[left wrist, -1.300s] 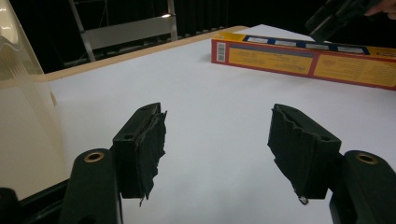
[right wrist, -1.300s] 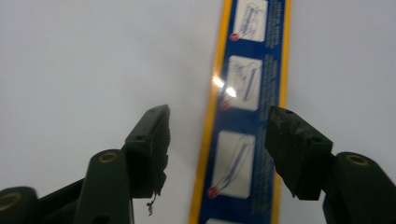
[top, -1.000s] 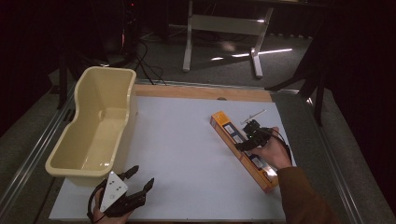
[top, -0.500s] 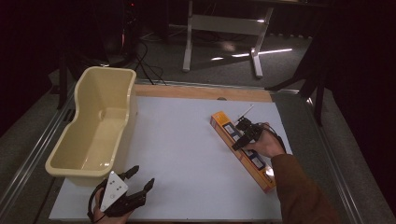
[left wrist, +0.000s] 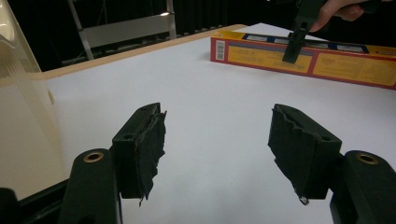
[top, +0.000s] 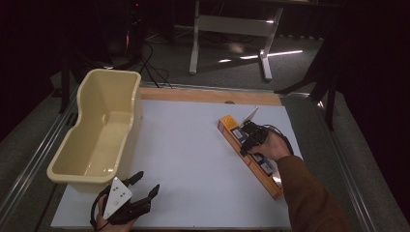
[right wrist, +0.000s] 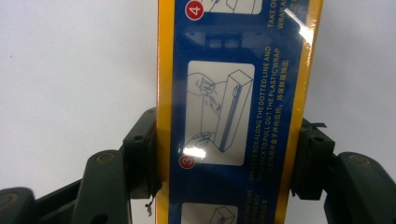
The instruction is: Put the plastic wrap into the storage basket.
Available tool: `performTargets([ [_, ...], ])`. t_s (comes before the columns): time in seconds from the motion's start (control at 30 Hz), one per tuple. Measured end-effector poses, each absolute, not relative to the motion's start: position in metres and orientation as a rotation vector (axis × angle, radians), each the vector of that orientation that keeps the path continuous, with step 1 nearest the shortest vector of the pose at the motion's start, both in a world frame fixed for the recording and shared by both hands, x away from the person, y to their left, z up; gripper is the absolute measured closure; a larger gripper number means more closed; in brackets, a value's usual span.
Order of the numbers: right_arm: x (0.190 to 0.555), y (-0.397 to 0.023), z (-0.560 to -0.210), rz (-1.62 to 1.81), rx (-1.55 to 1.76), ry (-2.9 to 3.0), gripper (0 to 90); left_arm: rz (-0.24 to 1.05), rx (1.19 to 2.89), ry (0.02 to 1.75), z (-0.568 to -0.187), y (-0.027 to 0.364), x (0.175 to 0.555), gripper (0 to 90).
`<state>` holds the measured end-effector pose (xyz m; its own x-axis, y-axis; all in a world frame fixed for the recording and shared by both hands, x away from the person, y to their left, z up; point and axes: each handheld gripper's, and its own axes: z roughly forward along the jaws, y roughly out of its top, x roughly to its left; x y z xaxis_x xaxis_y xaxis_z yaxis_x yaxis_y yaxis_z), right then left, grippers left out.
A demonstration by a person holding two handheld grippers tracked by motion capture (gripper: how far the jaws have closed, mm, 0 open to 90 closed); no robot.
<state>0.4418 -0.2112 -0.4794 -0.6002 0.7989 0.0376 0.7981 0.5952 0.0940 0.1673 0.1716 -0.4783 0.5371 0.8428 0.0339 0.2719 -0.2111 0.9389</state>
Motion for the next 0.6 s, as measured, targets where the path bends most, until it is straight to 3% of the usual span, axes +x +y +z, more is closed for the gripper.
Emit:
performTargets([
  [0.6, 0.426, -0.201, -0.445, 0.529, 1.55, 2.795, 39.0, 0.702, 1.749, 0.934, -0.479, 0.171, 0.167, 35.4],
])
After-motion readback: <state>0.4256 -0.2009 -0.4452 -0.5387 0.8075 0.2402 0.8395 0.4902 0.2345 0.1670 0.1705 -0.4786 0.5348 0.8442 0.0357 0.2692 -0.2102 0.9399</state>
